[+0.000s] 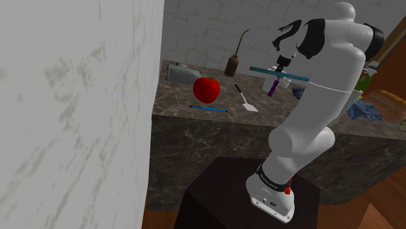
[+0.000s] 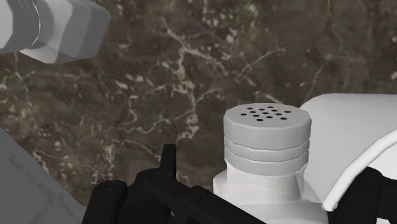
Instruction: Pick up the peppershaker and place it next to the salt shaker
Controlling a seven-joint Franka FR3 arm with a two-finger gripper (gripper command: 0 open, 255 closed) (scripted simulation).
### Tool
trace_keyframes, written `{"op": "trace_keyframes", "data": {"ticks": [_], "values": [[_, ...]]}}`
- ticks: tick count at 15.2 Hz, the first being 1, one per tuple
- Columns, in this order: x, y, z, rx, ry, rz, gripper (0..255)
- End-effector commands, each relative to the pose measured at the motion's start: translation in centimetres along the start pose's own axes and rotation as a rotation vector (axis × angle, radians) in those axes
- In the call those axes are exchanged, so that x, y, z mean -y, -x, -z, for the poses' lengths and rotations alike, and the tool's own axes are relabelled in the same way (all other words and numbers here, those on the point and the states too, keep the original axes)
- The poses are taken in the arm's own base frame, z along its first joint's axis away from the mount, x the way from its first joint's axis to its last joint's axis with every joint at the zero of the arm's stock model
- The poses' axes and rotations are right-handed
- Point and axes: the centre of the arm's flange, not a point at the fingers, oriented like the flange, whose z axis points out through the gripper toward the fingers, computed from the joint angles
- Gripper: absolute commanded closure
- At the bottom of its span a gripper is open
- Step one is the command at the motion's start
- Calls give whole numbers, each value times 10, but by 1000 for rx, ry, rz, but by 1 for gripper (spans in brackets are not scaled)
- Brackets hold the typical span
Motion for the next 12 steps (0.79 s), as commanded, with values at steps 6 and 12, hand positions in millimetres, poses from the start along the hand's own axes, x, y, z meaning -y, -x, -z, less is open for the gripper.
{"op": "trace_keyframes", "data": {"ticks": [6, 12], "values": [[-2, 1, 17, 44, -72, -4, 0], [-2, 1, 17, 44, -72, -4, 0]]}}
